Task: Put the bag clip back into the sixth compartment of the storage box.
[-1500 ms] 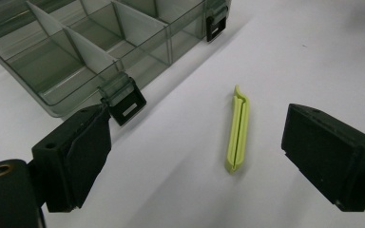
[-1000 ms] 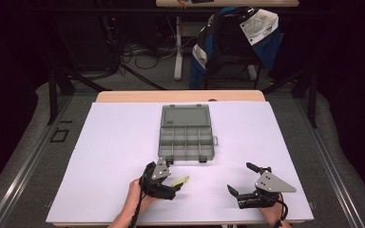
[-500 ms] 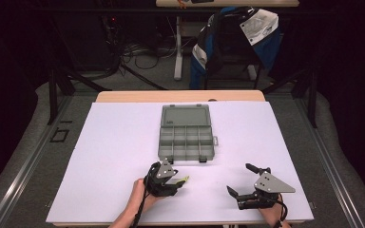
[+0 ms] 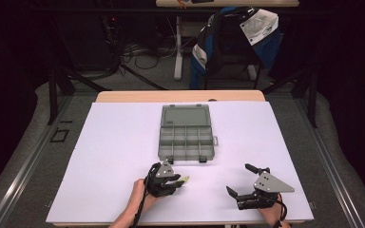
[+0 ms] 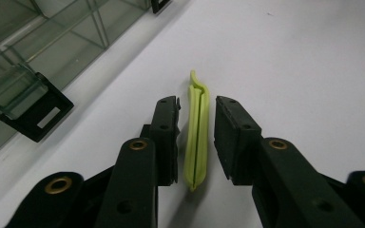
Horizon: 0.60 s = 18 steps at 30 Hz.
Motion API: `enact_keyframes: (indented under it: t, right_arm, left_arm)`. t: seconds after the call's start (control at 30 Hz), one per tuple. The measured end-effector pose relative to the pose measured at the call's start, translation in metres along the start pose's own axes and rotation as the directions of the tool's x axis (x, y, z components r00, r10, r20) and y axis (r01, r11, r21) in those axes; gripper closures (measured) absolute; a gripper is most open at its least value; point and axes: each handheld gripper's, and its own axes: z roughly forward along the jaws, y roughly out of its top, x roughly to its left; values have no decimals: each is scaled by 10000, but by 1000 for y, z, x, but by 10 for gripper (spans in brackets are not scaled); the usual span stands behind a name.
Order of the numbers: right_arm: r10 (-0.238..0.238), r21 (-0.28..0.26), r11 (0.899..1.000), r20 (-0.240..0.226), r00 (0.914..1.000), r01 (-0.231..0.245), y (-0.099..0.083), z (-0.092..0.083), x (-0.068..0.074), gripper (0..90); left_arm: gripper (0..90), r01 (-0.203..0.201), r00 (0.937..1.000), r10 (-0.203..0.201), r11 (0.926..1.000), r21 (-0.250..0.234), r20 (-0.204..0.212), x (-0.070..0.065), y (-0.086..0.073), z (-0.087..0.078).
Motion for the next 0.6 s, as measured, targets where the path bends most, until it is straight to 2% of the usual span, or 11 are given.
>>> enact_keyframes:
  t: [0.17,0.37,0.6]
  right_arm:
    - [-21,109,9999,-6,10000,21,0,0,0,0]
    - [6,121,9999,40,10000,-7,-1,-1,0,0]
    - [-34,139,9999,50,10000,33,0,-1,0,0]
  left_arm:
    - [749,-8,9999,7,10000,82,109,0,-1,3]
    - [790,47,10000,-47,10000,-38,84,2,-3,3]
    - [797,-52,10000,52,9999,-100,-4,1,-3,3]
